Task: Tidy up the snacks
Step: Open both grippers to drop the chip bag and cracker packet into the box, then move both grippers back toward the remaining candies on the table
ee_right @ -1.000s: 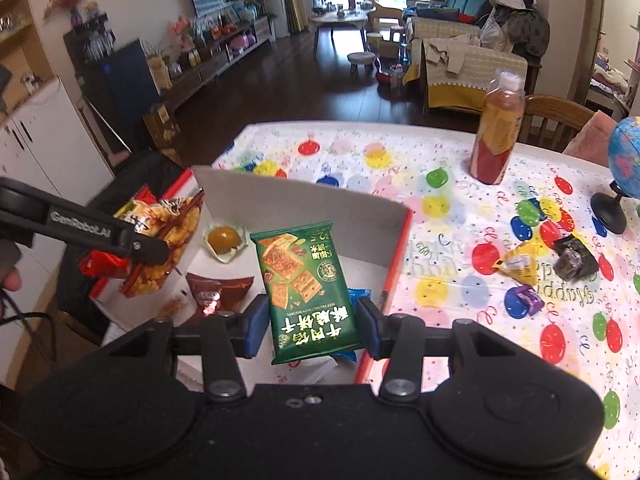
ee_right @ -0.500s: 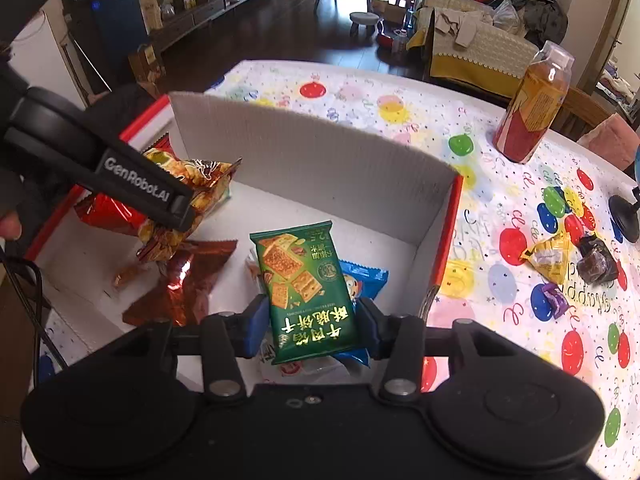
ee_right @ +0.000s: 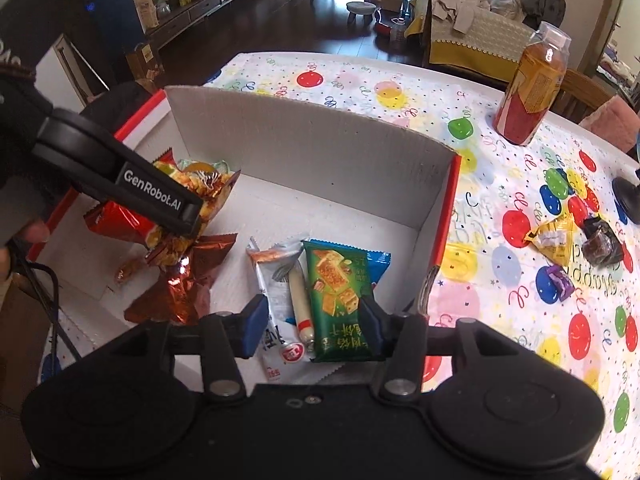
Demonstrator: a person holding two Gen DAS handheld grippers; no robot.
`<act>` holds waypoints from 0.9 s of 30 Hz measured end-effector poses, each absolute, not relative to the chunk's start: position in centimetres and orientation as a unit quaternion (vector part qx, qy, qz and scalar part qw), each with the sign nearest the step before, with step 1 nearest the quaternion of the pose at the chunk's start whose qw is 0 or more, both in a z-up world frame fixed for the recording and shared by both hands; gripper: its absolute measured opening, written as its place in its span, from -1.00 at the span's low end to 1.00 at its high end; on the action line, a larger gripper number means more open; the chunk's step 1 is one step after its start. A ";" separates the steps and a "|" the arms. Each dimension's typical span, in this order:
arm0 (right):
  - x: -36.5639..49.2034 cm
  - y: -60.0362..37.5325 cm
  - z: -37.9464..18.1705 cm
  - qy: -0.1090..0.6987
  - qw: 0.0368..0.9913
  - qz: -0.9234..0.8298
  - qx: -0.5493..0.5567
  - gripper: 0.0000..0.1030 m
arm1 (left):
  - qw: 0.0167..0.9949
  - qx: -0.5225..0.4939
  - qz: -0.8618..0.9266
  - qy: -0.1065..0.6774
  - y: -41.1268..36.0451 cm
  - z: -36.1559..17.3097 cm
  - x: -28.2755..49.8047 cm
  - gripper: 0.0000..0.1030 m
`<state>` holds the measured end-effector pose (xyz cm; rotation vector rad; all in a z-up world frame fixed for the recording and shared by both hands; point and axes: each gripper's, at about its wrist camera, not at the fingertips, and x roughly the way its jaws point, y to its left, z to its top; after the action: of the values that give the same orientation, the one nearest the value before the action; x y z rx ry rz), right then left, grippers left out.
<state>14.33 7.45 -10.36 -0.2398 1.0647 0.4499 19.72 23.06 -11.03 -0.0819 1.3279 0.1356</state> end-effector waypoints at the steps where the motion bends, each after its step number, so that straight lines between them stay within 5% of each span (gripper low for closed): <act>1: 14.3 7.3 -10.1 0.501 0.832 0.213 -0.107 0.10 | 0.785 -0.036 0.063 0.615 23.1 -10.9 19.6 0.39; 9: 12.7 6.2 -7.8 0.478 0.847 0.221 -0.073 0.53 | 0.794 -0.045 0.068 0.602 23.6 -9.8 17.4 0.43; 14: 11.4 5.6 -6.3 0.465 0.855 0.223 -0.057 0.61 | 0.806 -0.059 0.063 0.586 24.2 -8.7 16.2 0.63; 25: 8.4 3.4 -2.8 0.438 0.873 0.214 -0.026 0.92 | 0.840 -0.075 0.034 0.537 23.9 -5.1 12.8 0.71; 27: 7.9 2.9 -2.1 0.431 0.877 0.213 -0.024 0.95 | 0.849 -0.076 0.022 0.522 23.6 -4.2 12.2 0.86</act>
<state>7.88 2.87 -2.12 -0.0494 0.8986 0.4436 12.18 23.56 -4.22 -0.1602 1.1008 0.0472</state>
